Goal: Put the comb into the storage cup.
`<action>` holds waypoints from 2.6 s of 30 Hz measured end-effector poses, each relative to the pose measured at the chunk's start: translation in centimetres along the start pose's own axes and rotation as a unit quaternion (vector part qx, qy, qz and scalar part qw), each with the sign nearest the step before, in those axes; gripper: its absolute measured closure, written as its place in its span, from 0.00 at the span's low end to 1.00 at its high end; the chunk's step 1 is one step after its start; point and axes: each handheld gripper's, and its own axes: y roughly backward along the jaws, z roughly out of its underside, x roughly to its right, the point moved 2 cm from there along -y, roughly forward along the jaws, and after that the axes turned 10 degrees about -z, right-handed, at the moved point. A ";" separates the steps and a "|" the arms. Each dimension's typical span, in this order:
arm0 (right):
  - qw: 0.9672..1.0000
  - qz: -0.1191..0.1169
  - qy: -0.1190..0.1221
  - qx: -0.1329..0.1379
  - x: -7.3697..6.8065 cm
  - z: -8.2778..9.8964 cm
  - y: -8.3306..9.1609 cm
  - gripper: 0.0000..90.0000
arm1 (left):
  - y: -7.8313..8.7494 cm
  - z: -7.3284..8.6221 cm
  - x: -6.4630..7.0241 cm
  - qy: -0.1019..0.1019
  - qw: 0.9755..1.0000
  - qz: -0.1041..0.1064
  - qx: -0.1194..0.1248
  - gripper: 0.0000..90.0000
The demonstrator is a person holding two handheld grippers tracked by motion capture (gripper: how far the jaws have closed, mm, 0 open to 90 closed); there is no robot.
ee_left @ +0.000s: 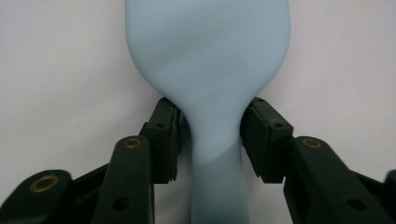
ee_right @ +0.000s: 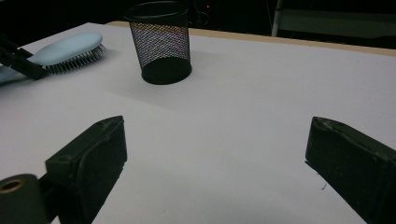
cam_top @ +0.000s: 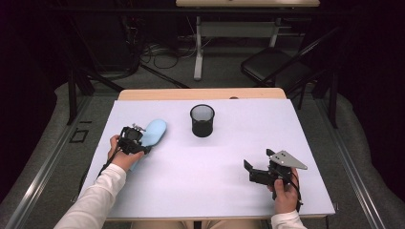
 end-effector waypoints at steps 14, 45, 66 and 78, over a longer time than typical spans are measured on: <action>1.000 0.000 0.001 -0.001 0.0 0.0 -0.1 0.06 | 0.0 0.0 0.0 0.010 1.000 -0.002 -0.005 0.71; 1.000 0.001 0.001 -0.002 0.0 0.1 -0.1 0.06 | 0.1 0.4 -0.2 0.024 1.000 0.006 0.007 0.77; 1.000 0.000 0.001 -0.004 -0.1 0.1 -0.1 0.06 | 0.4 0.5 -0.7 0.033 0.999 0.000 0.017 0.77; 1.000 0.001 0.002 -0.004 0.0 0.1 -0.2 0.06 | 0.9 0.4 -0.7 0.039 0.999 -0.004 0.034 0.77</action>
